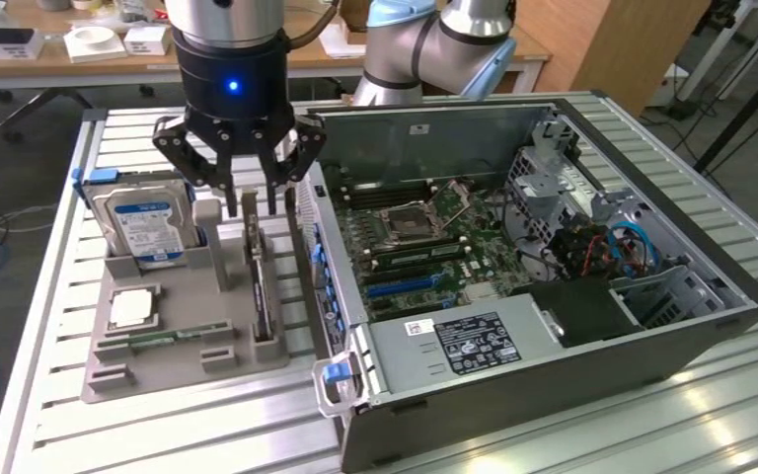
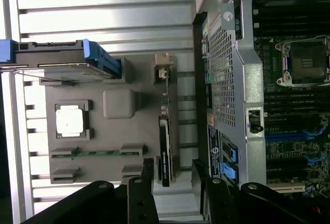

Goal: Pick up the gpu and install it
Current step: 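Pick up the gpu and move the gpu toward the slot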

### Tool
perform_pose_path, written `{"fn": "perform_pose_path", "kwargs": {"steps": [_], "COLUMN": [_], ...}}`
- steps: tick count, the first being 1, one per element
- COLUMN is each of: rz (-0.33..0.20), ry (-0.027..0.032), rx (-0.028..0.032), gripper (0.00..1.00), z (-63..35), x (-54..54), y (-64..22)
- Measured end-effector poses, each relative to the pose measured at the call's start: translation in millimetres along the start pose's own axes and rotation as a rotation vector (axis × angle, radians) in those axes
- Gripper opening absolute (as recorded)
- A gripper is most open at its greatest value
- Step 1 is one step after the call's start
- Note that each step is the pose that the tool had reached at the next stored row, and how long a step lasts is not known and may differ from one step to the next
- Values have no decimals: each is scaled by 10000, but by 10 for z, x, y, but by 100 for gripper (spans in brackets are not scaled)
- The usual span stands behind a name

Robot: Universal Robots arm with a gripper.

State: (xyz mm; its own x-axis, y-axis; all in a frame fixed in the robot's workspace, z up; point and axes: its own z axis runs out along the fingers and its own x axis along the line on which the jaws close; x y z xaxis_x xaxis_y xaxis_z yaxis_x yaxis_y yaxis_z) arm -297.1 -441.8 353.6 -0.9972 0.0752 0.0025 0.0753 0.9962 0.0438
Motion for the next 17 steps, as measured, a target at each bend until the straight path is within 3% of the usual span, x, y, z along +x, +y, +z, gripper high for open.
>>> {"fn": "perform_pose_path", "kwargs": {"steps": [8,17], "rz": [-608,-635], "ry": [28,29], "rx": [2,2], "gripper": [43,43], "z": [84,222], "x": [-1,-2], "y": [-15,-32]}}
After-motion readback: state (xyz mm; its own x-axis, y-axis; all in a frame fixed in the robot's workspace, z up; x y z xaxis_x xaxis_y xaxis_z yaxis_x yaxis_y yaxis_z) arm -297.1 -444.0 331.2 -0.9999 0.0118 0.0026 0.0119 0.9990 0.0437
